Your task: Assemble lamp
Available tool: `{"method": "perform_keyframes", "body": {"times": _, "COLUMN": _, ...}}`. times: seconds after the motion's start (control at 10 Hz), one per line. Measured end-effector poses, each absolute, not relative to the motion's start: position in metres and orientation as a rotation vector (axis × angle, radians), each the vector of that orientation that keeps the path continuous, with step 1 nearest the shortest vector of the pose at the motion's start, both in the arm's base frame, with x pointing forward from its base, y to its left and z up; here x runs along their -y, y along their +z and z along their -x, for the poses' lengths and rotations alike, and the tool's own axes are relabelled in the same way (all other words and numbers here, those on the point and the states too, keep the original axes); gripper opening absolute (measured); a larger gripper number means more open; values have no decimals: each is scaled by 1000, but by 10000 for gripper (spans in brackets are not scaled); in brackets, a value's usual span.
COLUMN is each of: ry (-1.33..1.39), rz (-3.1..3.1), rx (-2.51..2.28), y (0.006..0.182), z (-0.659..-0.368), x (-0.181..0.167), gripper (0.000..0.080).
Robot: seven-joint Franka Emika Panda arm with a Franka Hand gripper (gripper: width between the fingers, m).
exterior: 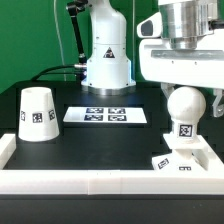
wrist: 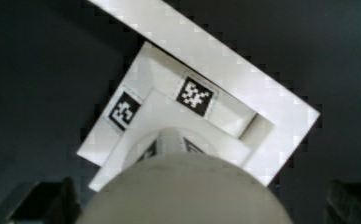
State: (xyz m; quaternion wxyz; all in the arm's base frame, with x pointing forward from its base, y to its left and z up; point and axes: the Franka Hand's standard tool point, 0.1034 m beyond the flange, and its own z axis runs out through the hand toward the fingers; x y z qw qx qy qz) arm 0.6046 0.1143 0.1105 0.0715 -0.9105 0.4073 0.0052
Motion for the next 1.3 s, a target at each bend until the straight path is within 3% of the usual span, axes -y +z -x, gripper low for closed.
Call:
{"method": "perform_keyframes", "body": {"times": 0.6, "ry": -26, "rz": 2941, "rx": -602, "y": 108, "z": -604, "x": -112, "gripper": 699}}
{"method": "perform_keyframes", "body": {"times": 0.8, "ry": -93, "rz": 3048, "rx": -83, "y": 108, "z": -608, "x": -104, "gripper": 699}}
{"method": "perform_keyframes", "body": {"times": 1.3, "ry": -120, "rz": 3036, "rx": 603, "y": 109, "z": -611, "x": -98, "gripper": 699}}
